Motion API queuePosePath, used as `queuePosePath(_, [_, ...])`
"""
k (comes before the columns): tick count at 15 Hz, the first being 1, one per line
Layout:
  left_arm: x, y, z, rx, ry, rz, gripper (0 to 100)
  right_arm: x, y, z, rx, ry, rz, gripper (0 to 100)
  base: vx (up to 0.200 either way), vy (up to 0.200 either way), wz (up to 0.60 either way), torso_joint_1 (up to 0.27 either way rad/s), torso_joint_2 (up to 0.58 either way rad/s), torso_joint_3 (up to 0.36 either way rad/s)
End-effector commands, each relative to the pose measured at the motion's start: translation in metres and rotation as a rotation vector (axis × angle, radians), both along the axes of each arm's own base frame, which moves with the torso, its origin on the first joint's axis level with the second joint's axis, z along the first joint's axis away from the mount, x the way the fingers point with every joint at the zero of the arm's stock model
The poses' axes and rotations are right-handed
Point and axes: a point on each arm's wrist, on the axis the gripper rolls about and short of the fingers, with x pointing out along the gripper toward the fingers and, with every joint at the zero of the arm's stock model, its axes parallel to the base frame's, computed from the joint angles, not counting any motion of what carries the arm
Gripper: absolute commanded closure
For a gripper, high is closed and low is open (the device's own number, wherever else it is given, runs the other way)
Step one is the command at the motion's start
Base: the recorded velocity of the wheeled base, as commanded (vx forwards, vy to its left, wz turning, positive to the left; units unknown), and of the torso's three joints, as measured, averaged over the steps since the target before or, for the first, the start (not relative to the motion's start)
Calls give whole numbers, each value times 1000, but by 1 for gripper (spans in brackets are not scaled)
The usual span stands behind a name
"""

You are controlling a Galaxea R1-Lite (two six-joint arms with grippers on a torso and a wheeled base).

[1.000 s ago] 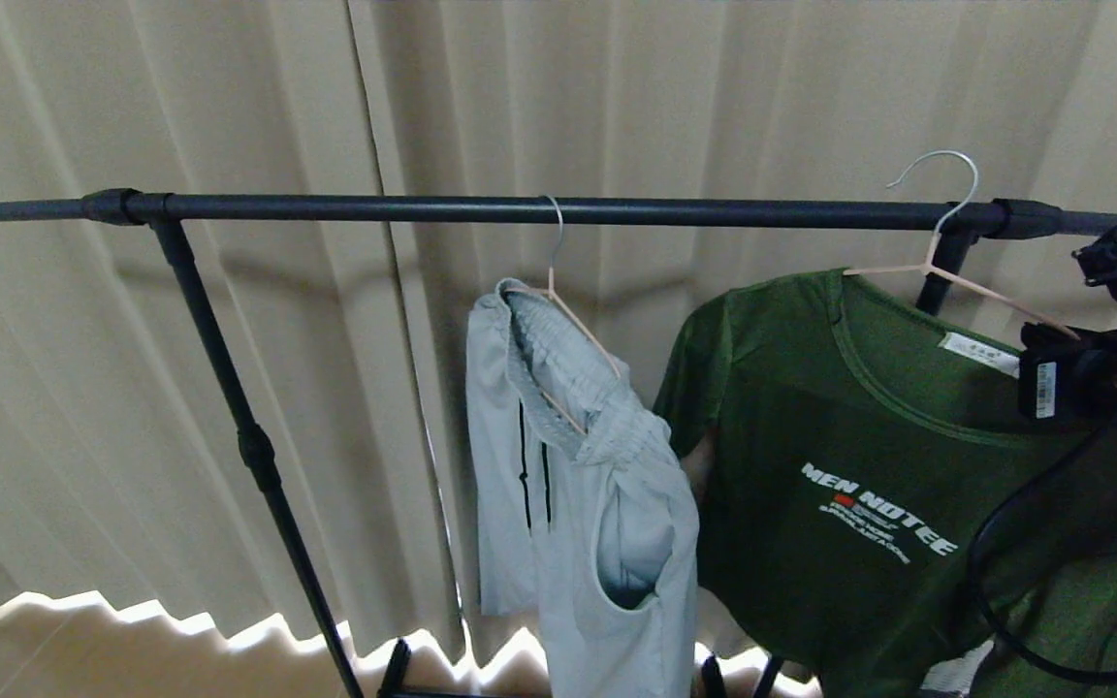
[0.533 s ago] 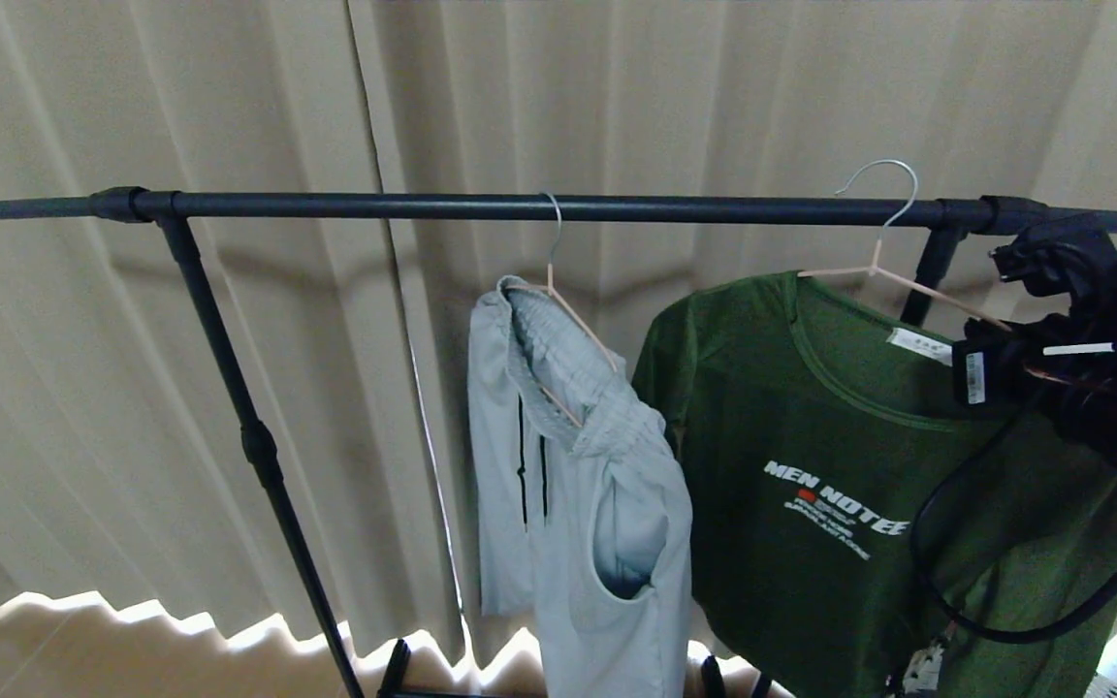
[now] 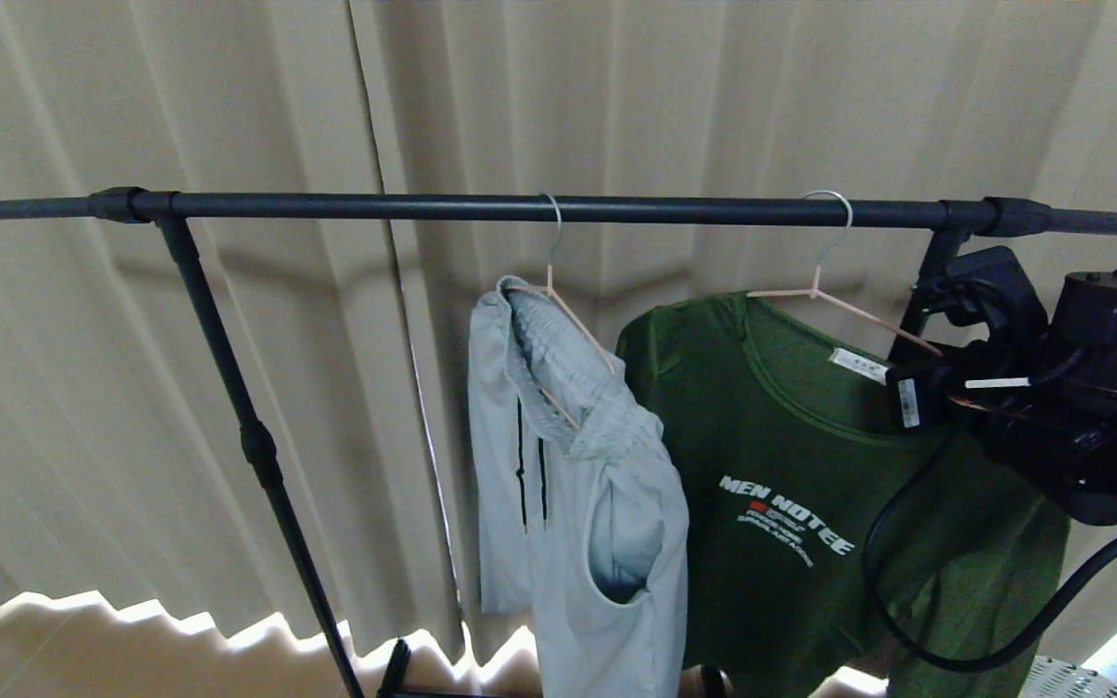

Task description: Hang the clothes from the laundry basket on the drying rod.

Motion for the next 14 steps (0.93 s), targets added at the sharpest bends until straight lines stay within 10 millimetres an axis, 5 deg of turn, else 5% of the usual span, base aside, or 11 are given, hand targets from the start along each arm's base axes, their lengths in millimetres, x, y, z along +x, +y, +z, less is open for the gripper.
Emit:
queuePosePath(1, [0,0,0,0,1,0,0,-1,5,-1,-1,3,19,100,0,0,0,0,0,0])
queuePosePath(4, [0,0,0,0,1,0,0,-2,8,-1,-2,6,32,100,0,0,0,0,0,0])
queuePosePath(5, [0,0,0,0,1,0,0,-2,8,-1,-2,6,32,0,0,0,0,0,0,0])
queuePosePath(14, [0,0,0,-2,1,0,0,-10,10,-7,63,-84,223,0,0,0,0,0,0,0])
